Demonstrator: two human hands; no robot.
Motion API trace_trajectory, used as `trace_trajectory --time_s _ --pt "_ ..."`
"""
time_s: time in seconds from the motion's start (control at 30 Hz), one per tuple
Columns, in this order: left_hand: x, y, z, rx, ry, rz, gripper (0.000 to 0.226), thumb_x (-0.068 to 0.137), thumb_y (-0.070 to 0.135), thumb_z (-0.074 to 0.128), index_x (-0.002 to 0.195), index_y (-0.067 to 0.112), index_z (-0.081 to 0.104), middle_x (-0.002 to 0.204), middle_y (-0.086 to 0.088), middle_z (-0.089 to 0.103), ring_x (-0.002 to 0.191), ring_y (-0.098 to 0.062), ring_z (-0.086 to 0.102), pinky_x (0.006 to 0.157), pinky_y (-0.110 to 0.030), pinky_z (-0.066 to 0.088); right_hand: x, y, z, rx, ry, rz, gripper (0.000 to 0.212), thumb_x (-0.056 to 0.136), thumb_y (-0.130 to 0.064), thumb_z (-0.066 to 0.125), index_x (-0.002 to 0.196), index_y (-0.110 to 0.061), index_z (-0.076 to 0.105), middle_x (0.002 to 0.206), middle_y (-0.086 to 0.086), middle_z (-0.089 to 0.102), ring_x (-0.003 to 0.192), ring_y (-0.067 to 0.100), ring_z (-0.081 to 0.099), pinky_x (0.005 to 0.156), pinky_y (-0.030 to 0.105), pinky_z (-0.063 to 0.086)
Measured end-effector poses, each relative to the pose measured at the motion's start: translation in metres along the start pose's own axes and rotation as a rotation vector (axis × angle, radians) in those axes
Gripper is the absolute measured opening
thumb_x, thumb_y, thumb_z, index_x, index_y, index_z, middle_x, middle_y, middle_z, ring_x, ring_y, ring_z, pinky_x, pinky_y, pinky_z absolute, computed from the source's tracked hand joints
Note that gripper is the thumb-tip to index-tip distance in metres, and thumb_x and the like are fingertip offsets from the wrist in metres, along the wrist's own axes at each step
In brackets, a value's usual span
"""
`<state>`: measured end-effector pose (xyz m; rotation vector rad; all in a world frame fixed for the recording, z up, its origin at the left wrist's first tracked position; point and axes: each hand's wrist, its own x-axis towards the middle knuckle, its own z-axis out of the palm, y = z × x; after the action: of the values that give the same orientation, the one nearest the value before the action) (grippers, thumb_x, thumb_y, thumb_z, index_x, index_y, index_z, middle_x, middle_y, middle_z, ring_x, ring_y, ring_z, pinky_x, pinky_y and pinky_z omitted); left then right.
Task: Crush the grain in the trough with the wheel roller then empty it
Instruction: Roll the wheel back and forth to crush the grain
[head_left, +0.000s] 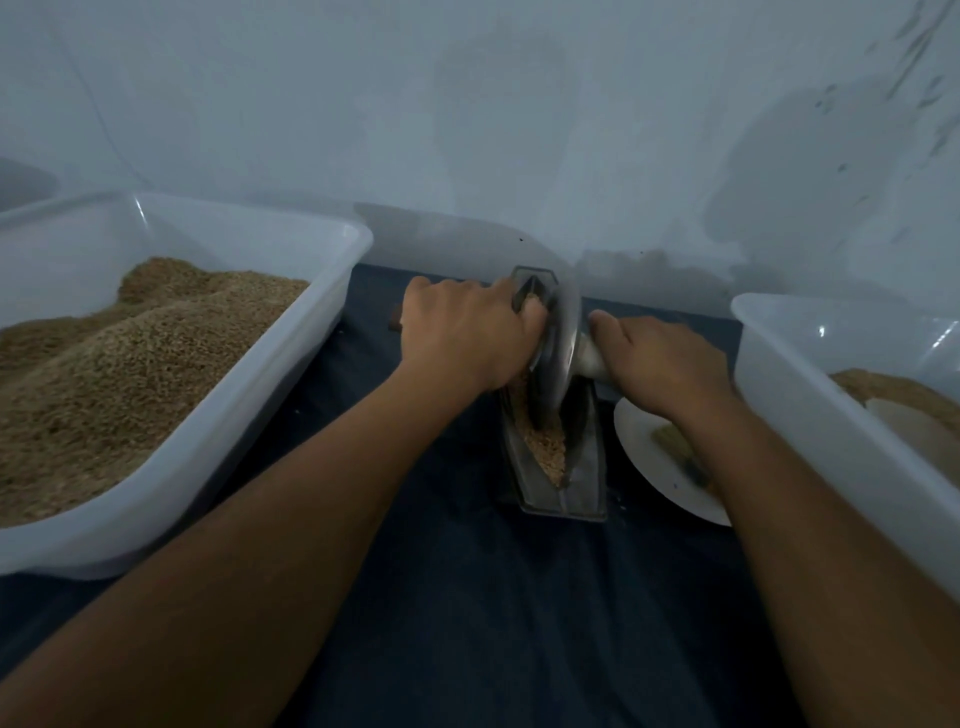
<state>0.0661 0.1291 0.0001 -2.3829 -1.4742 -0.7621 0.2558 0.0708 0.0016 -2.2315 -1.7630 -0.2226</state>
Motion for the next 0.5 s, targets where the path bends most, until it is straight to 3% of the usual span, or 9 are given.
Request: trace_trajectory --time_s 0.2,0.3,0.5 --pt "0.010 -0.002 0.007 -0.022 -0.031 -0.022 0.043 0.092 0.054 0.020 0.072 0.027 0.047 0.066 0.003 0.046 0.065 -0.023 0.049 0.067 -0.038 0.031 0.018 0.002 0.005 0.035 0.042 -0.013 0.062 0.093 -0.061 0.017 0.075 -0.021 0.060 0.074 0.000 0.053 0.064 0.018 0.044 0.056 0.031 0.029" --pt "0.016 -0.004 0.009 -0.006 -0.023 -0.034 0.046 0.092 0.055 0.021 0.076 0.026 0.053 0.065 0.003 0.044 0.064 -0.023 0.048 0.060 -0.034 0.028 0.025 0.004 0.008 0.033 0.035 -0.008 0.060 0.090 -0.062 0.017 0.086 -0.025 0.064 0.084 0.002 0.052 0.073 0.023 0.045 0.061 0.033 0.032" --pt "0.028 -0.004 0.010 0.018 -0.049 -0.039 0.047 0.092 0.058 0.020 0.081 0.026 0.053 0.074 0.001 0.047 0.066 -0.024 0.044 0.051 -0.030 0.017 0.035 0.007 0.011 0.073 0.028 -0.010 0.058 0.091 -0.062 0.018 0.094 -0.031 0.067 0.088 -0.001 0.051 0.076 0.023 0.044 0.055 0.030 0.024"
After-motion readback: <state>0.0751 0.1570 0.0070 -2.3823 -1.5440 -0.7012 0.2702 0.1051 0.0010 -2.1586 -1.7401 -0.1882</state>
